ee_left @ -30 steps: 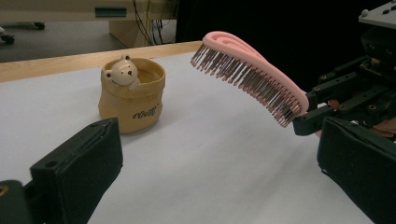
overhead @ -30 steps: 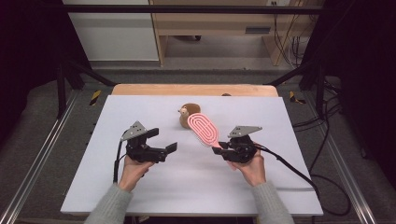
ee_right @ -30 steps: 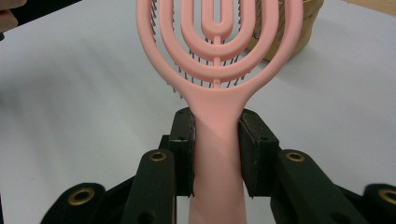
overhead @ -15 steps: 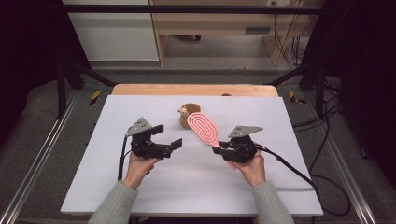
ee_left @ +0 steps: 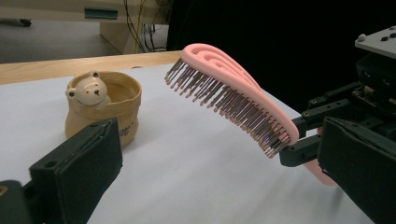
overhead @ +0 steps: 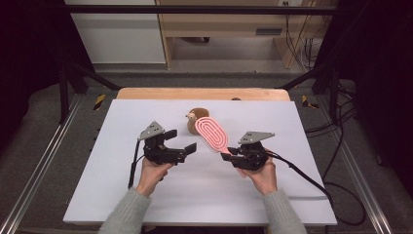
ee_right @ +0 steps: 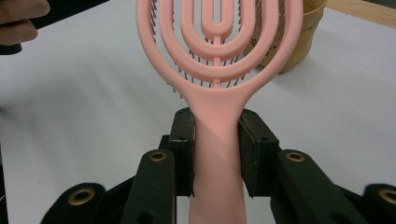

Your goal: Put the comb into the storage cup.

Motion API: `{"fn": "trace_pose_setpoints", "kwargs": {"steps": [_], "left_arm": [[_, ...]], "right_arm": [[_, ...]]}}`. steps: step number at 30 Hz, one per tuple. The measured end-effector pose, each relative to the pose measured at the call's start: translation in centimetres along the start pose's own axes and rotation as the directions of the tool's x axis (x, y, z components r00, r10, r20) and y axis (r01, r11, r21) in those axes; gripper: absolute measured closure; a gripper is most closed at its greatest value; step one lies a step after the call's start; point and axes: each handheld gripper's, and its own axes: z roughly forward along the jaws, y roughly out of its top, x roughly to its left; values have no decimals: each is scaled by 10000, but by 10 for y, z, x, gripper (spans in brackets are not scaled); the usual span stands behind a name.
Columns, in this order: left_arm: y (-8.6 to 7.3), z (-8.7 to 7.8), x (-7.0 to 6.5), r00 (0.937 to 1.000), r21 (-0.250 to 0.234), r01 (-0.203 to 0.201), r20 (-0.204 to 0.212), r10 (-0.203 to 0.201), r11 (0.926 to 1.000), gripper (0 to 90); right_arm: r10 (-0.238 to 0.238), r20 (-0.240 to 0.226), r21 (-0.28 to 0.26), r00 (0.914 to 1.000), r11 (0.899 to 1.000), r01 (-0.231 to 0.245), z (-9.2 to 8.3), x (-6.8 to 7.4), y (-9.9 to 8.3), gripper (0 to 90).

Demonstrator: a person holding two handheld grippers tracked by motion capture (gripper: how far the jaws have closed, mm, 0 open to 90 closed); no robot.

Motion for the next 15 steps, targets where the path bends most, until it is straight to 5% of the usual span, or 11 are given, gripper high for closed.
{"fn": "trace_pose_setpoints", "kwargs": {"steps": [15], "left_arm": [[0, 19, -8, 9993, -18, 372, 54, -372, 9993, 0]], "right_arm": [[-73, -55, -33, 10000, 10000, 73, 0, 1, 0, 698]]}}
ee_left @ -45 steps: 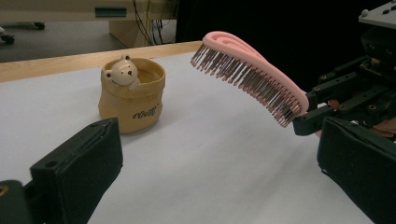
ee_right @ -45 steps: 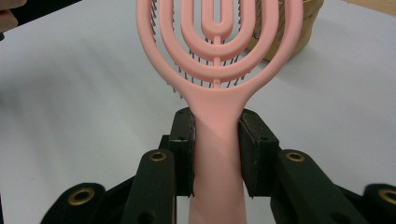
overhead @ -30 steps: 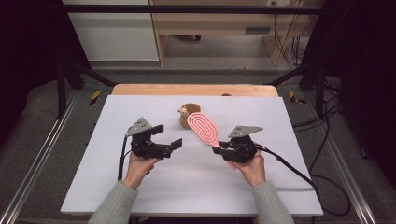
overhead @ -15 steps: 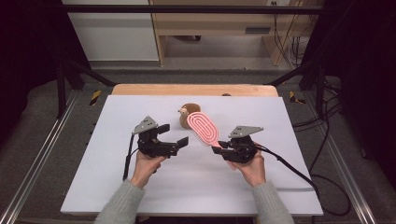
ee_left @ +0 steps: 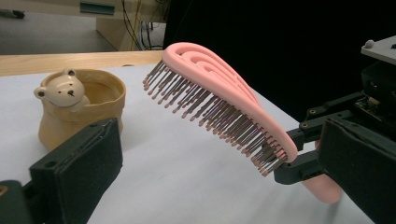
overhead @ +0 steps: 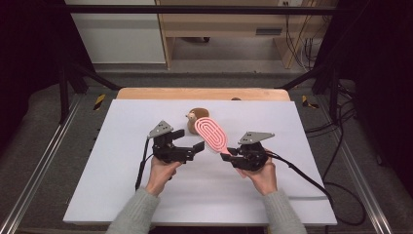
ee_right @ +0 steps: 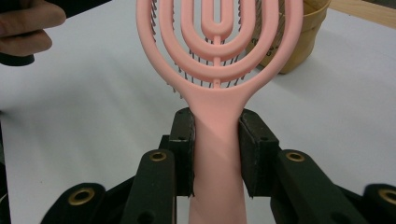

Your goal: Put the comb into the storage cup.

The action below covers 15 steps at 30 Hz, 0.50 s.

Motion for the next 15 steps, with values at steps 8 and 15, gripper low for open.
{"fn": "trace_pose_setpoints", "kwargs": {"steps": [8, 15], "left_arm": [[0, 9, -3, 9998, -12, 205, -2, -205, 9998, 0], [-1, 17, -5, 9994, 62, 349, -11, -349, 9994, 8]], "right_arm": [[-13, 9, 24, 10000, 10000, 13, 1, 0, 0, 698], [-47, -40, 22, 10000, 10000, 47, 1, 0, 0, 698]]}}
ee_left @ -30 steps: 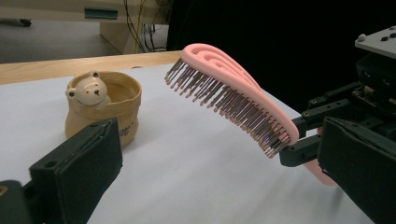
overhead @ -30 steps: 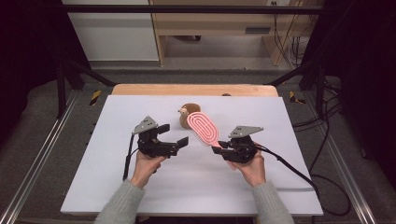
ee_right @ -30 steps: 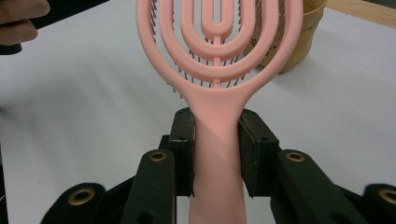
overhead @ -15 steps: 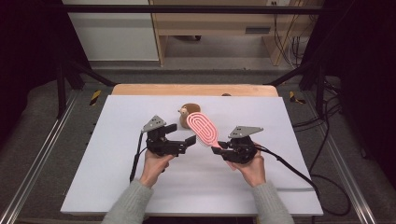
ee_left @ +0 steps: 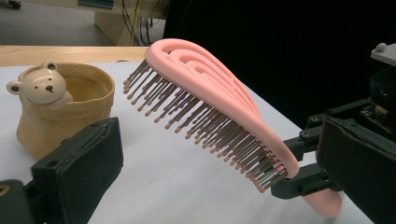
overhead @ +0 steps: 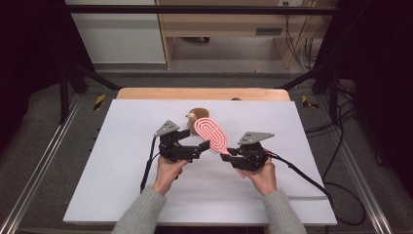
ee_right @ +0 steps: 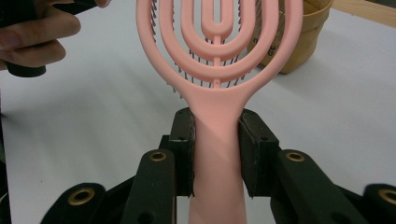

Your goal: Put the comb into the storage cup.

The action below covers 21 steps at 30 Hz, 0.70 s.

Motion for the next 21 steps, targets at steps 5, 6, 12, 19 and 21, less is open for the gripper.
{"fn": "trace_pose_setpoints", "kwargs": {"steps": [5, 6, 12, 19, 21], "left_arm": [[-1, 4, -1, 9998, 0, 188, -44, -188, 9998, 24], [-1, 5, -2, 9997, 18, 220, -76, -220, 9998, 29], [-3, 9, -4, 9990, -31, 434, -113, -434, 9991, 82], [-4, 13, -7, 9976, -112, 693, -52, -694, 9975, 190], [-5, 13, -8, 9979, -177, 639, -90, -640, 9978, 220]], "right_arm": [[-27, 14, 12, 10000, 10000, 27, 0, 1, 0, 698], [-38, 26, 17, 10000, 10000, 38, 0, 1, 0, 698], [-76, -7, -36, 10000, 10000, 76, 0, 2, 1, 698], [-132, -15, -90, 9999, 9999, 132, 0, 2, 1, 698], [-142, -46, -131, 9999, 9998, 142, 0, 3, 1, 698]]}}
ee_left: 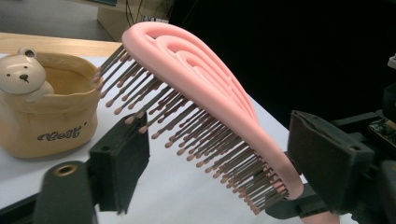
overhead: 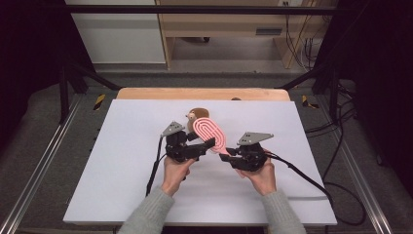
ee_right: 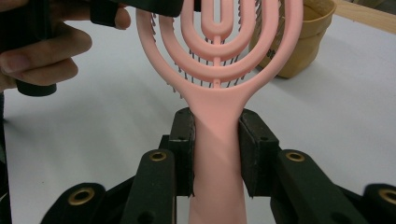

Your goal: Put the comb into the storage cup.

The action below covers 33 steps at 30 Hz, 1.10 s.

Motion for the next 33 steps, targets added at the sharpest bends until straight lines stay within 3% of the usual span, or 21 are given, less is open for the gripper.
{"fn": "trace_pose_setpoints", "kwargs": {"steps": [8, 21, 33], "left_arm": [[-1, 2, -3, 9998, -141, 206, 64, -205, 9997, 323], [-1, 5, -4, 9960, -27, 893, -16, -893, 9960, 391], [-1, 5, -9, 9941, -226, 1088, 10, -1088, 9938, 470]], "right_arm": [[-61, -30, -84, 10000, 9999, 61, 0, 1, 0, 698], [-155, 55, -91, 9999, 9998, 156, 2, 2, -1, 697], [-152, 127, -135, 9998, 9998, 153, 3, 2, -1, 697]]}}
